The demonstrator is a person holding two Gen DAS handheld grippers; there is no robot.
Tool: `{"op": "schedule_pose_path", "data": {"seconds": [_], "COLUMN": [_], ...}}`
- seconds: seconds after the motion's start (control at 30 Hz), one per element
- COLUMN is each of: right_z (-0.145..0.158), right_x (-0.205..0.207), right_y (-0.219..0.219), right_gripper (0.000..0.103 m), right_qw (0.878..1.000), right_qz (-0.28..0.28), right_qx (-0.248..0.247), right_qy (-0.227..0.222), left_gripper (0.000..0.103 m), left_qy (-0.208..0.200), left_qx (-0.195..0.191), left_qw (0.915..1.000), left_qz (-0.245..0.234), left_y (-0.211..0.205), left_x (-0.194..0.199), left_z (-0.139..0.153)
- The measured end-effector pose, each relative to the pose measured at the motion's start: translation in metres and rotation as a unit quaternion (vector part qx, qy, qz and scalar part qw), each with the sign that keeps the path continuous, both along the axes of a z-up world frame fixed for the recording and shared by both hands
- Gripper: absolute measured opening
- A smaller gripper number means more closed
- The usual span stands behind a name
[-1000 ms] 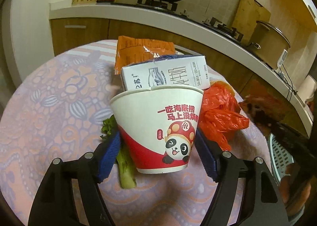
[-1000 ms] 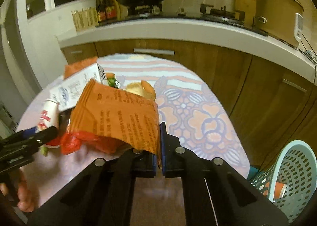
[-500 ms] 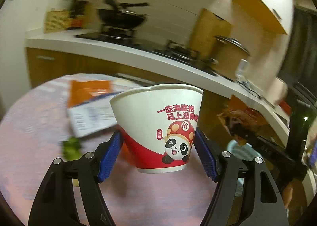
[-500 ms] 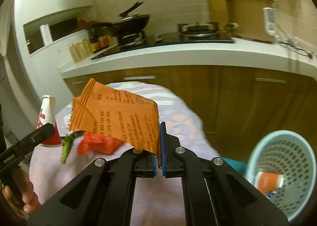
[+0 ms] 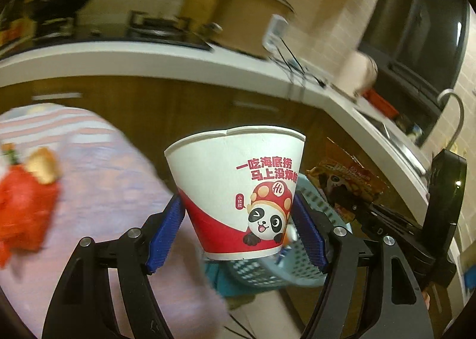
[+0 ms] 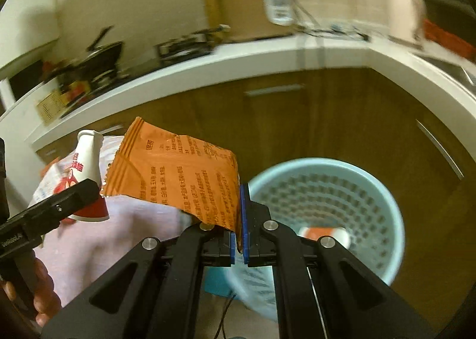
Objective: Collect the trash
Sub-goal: 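Carry both items over the blue basket and open both tools to drop them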
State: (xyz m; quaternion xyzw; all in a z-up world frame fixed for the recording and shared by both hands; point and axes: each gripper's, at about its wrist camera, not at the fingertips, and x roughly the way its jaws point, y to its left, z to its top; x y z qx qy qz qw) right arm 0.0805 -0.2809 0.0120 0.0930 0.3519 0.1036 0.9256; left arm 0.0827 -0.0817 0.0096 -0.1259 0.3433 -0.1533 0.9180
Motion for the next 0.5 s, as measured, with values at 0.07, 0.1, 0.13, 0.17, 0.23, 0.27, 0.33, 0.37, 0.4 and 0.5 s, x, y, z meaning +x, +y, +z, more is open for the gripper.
{"op": "schedule_pose_path", "data": {"seconds": [0.07,0.1,0.13,0.17,0.23,0.27,0.33,0.37,0.4,0.5], "right_z": [-0.010,-0.015,-0.021,-0.030,-0.046,-0.054,-0.066,-0.074,-0.079,-0.089], "right_x": [0.003,0.005,0.006,0.009,0.014,0.015,0.017,0.018,0.019,0.018], "right_y": [-0.022,-0.029,-0.036,-0.045,-0.055,-0.060,-0.067,-0.072,-0.076,-0.079], "right_gripper": [0.002,0.002,0.002,0.002,0.002,0.002,0.002,0.002,0.002,0.003], "right_qw": [1.000,0.999,0.999,0.998,0.996,0.995,0.993,0.991,0.990,0.988], "right_qz": [-0.017,-0.022,-0.026,-0.034,-0.043,-0.047,-0.053,-0.057,-0.059,-0.063], "right_qx": [0.000,0.002,0.003,0.005,0.012,0.016,0.024,0.029,0.032,0.034], "right_qy": [0.015,0.023,0.031,0.047,0.072,0.085,0.105,0.115,0.122,0.139], "left_gripper": [0.071,0.071,0.071,0.071,0.071,0.072,0.072,0.072,0.072,0.073], "left_qy": [0.011,0.017,0.024,0.031,0.043,0.050,0.062,0.066,0.070,0.076], "left_qx": [0.002,0.003,0.006,0.011,0.017,0.021,0.027,0.028,0.030,0.035], "left_qw": [0.9998,0.9995,0.9992,0.9987,0.9977,0.9970,0.9959,0.9955,0.9951,0.9947], "left_qz": [-0.017,-0.025,-0.033,-0.040,-0.050,-0.055,-0.060,-0.062,-0.063,-0.059], "left_y": [-0.019,-0.028,-0.038,-0.047,-0.060,-0.067,-0.076,-0.081,-0.082,-0.084], "left_x": [0.010,0.016,0.021,0.025,0.032,0.036,0.043,0.045,0.047,0.050], "left_z": [-0.008,-0.014,-0.020,-0.026,-0.037,-0.042,-0.052,-0.055,-0.058,-0.061]}}
